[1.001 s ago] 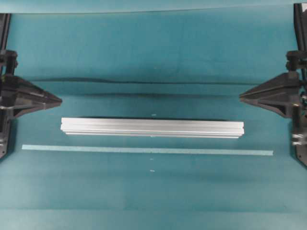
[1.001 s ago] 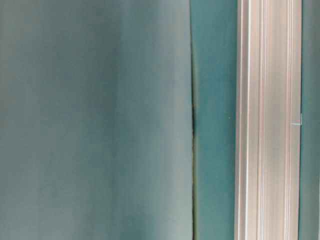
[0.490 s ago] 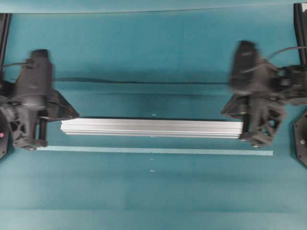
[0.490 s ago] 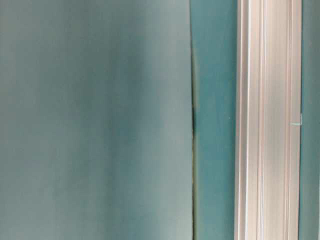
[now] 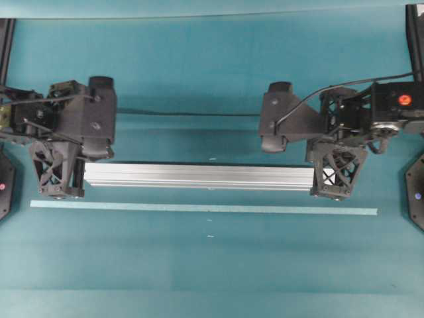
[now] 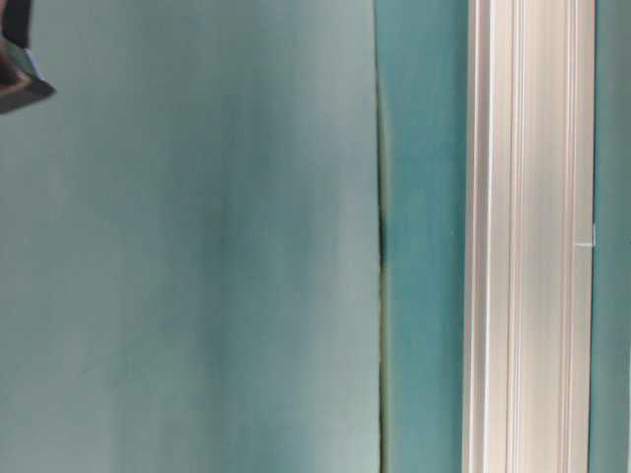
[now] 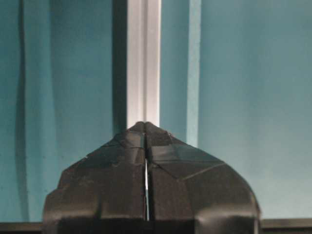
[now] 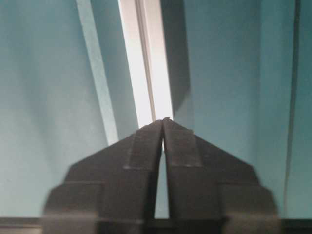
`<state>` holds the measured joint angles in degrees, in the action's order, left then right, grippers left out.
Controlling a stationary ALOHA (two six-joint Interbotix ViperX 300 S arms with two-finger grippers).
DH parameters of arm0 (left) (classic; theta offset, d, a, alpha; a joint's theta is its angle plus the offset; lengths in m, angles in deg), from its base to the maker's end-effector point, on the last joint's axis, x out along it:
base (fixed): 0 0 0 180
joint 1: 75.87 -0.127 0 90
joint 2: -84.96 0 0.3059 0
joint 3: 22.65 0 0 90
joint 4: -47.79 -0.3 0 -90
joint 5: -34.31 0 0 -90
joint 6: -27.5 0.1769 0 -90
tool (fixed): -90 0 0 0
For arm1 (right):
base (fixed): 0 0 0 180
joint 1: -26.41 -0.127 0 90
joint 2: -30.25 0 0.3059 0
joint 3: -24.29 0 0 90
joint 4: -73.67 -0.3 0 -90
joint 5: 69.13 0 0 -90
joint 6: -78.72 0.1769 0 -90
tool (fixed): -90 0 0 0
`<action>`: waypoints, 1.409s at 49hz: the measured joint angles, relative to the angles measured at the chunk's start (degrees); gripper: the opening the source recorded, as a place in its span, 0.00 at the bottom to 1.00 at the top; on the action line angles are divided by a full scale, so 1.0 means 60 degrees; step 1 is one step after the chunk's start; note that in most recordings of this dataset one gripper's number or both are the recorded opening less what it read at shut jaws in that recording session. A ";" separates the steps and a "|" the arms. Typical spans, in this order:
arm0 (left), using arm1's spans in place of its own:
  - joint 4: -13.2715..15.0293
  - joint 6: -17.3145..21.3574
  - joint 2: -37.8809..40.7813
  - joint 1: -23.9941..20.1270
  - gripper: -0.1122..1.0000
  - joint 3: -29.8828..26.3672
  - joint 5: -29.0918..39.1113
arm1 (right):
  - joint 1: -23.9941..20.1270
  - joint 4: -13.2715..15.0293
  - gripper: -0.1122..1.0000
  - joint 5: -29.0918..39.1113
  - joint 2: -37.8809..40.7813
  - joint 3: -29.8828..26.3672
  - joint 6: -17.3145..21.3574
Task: Lift the metal rail with both hands and move it towards you.
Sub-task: 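Lower both open grippers down over the rail ends, then close both grippers around the rail near each end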
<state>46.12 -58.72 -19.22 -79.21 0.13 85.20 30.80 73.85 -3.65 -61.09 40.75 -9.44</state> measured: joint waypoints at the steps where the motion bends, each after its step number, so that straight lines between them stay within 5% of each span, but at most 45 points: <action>1: 0.0000 0.0029 0.0059 0.0000 0.08 0.0000 0.0000 | -0.0015 0.0000 0.28 0.0000 0.0015 0.0000 -0.0044; 8: -0.0015 0.0059 0.0410 0.0015 0.23 0.0059 -0.0073 | -0.0015 0.0000 0.63 -0.0029 0.0161 0.0000 -0.0322; 14: 0.0000 0.0088 0.0659 0.0015 0.52 0.0132 -0.0176 | -0.0029 0.0000 0.92 -0.0234 0.0220 0.0073 -0.0571; 20: 0.0000 0.0073 0.0762 0.0132 0.85 0.0205 -0.0527 | -0.0190 0.0044 1.00 -0.0601 0.0220 0.0249 -0.0923; 24: 0.0000 -0.0015 0.0835 0.0220 0.97 0.0337 -0.0615 | -0.0264 0.0059 0.99 -0.0864 0.0264 0.0381 -0.0967; 69: 0.0000 -0.0527 0.2490 -0.0103 0.98 0.1274 -0.2358 | -0.0264 -0.0015 0.99 -0.3604 0.0894 0.1978 -0.0688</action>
<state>46.12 -61.88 -4.27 -79.83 7.78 71.05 29.22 73.76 -25.27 -55.73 52.62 -13.57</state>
